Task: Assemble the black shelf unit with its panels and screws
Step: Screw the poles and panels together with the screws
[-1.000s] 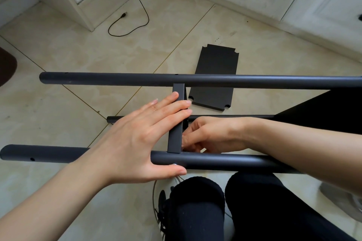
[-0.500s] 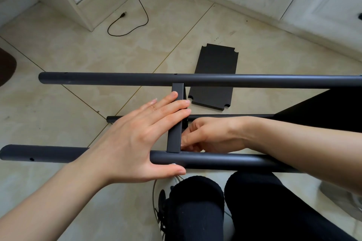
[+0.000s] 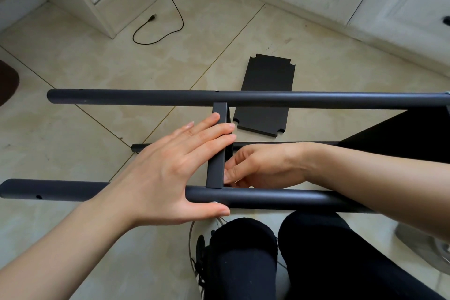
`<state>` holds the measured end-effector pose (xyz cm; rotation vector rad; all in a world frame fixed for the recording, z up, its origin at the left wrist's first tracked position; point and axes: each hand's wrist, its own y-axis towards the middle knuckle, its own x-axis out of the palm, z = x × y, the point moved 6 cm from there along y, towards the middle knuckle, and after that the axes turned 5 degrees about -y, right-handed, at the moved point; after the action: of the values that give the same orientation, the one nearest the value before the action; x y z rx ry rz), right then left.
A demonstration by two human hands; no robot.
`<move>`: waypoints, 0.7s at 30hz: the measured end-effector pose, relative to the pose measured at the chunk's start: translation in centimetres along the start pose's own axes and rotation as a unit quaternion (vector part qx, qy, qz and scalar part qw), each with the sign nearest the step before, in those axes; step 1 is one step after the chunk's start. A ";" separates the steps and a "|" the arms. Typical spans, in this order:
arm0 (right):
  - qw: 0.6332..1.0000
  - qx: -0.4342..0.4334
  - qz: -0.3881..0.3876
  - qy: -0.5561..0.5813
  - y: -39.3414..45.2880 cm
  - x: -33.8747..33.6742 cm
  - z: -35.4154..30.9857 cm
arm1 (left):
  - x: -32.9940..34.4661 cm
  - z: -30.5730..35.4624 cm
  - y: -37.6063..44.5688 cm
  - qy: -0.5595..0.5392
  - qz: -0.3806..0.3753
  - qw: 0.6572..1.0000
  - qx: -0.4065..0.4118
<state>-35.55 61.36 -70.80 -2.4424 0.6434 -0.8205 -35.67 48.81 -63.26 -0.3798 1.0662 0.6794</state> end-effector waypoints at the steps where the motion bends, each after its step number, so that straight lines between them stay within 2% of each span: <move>1: 1.000 0.004 -0.006 0.015 0.0 0.1 0.0 | 0.0 0.0 0.0 0.001 0.000 1.000 0.000; 10: 0.998 0.017 -0.008 0.054 0.2 0.4 0.1 | 0.1 -0.1 -0.2 -0.001 0.006 1.000 0.003; 15: 0.999 0.028 0.007 0.032 0.3 0.1 0.1 | 0.1 -0.1 0.0 0.003 0.007 1.000 0.005; 21: 0.997 0.035 0.065 -0.037 -0.9 -1.0 -0.2 | -0.2 0.2 0.0 0.013 0.011 1.000 0.012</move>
<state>-36.13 62.54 -70.54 -2.3293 0.7248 -0.6861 -35.55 48.87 -63.02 -0.3572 1.1034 0.6813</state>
